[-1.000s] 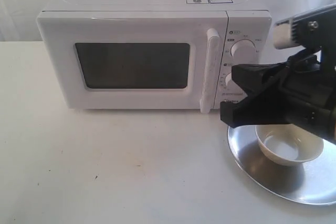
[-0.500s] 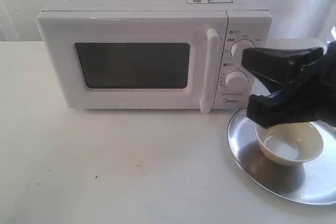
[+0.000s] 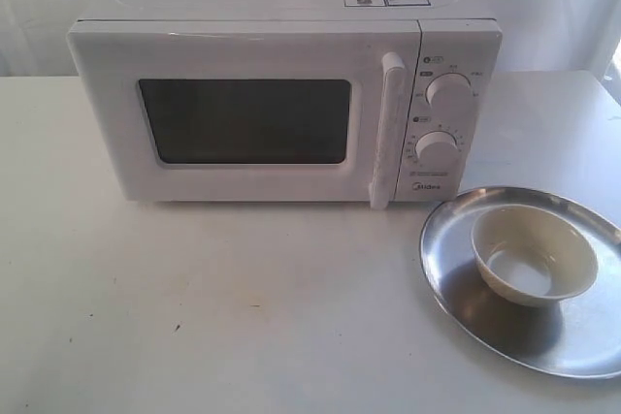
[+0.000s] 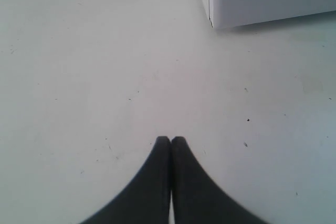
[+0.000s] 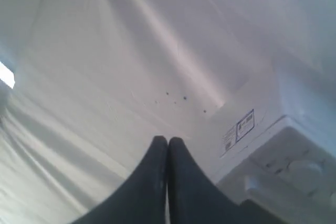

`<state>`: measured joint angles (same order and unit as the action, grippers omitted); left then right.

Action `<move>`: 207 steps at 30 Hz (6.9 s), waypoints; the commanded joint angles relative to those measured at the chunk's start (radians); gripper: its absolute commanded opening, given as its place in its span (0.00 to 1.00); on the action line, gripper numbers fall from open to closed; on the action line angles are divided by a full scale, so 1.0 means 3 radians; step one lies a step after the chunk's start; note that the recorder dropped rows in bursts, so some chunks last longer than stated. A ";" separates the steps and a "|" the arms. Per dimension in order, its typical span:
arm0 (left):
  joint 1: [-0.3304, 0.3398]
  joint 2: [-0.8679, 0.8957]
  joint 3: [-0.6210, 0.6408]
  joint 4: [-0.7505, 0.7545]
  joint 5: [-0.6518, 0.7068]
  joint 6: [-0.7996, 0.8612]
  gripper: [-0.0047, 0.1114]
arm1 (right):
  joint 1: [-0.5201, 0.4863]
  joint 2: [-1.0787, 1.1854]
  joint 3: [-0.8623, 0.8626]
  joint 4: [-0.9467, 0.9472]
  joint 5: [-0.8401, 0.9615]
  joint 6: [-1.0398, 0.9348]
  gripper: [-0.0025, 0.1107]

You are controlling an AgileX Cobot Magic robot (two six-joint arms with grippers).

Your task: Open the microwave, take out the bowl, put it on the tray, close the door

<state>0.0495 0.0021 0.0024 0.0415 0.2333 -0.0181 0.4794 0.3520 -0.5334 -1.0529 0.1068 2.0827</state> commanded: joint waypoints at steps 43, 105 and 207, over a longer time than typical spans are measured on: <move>-0.0013 -0.0007 -0.0008 -0.0022 0.0000 -0.0012 0.04 | -0.0902 -0.1173 0.1778 0.3687 0.0673 -0.7216 0.02; -0.0013 -0.0007 -0.0008 -0.0022 0.0000 -0.0012 0.04 | -0.0902 -0.1173 0.1778 0.3435 0.0684 -0.7016 0.02; -0.0013 -0.0007 -0.0008 -0.0022 0.0000 -0.0012 0.04 | -0.0902 -0.1173 0.1778 0.3447 0.0696 -0.6925 0.02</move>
<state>0.0495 0.0021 0.0024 0.0415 0.2333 -0.0181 0.2150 0.0060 -0.0054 -0.0121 0.3282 0.0000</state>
